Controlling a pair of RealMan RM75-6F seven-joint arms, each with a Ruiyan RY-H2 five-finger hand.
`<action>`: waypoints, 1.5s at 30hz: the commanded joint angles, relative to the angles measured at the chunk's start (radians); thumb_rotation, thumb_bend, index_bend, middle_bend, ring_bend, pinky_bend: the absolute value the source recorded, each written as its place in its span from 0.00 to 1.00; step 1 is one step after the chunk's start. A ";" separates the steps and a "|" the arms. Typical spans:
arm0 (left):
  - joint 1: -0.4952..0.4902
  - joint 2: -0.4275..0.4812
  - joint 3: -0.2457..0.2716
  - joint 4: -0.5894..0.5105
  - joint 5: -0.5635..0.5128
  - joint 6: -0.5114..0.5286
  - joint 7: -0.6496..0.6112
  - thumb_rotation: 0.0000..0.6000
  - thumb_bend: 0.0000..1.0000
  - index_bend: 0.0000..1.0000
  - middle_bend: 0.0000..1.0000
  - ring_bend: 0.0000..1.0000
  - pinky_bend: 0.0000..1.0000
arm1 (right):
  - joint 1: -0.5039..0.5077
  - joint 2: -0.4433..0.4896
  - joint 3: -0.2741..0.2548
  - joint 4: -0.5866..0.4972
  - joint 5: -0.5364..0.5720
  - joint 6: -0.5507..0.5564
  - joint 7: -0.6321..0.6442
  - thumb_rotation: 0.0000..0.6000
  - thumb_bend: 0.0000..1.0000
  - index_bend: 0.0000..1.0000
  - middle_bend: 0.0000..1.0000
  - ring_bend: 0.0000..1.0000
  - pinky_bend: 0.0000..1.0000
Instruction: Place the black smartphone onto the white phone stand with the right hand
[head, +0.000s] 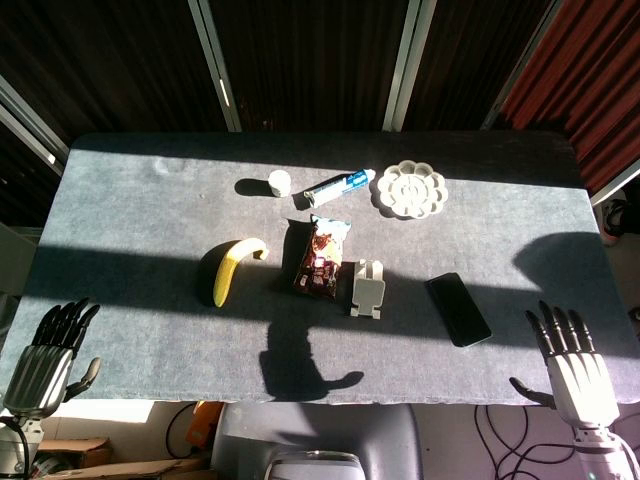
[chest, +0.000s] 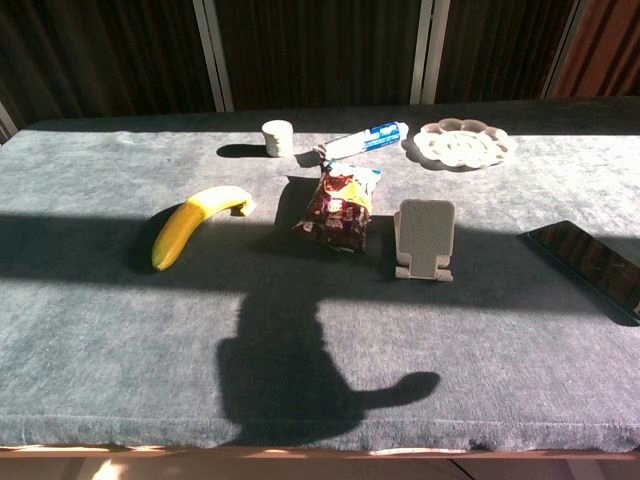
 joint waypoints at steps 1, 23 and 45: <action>-0.006 -0.003 0.002 0.001 0.001 -0.013 0.004 1.00 0.40 0.00 0.00 0.00 0.07 | 0.004 -0.007 0.005 0.002 0.005 -0.005 0.008 1.00 0.24 0.00 0.00 0.00 0.00; 0.006 0.017 0.021 0.018 0.041 0.018 -0.049 1.00 0.40 0.00 0.00 0.00 0.07 | 0.309 -0.226 0.123 0.075 0.298 -0.471 -0.254 1.00 0.24 0.00 0.00 0.00 0.00; 0.014 0.020 0.019 0.021 0.037 0.026 -0.059 1.00 0.39 0.00 0.00 0.00 0.07 | 0.367 -0.273 0.133 0.219 0.501 -0.549 -0.345 1.00 0.24 0.00 0.00 0.00 0.00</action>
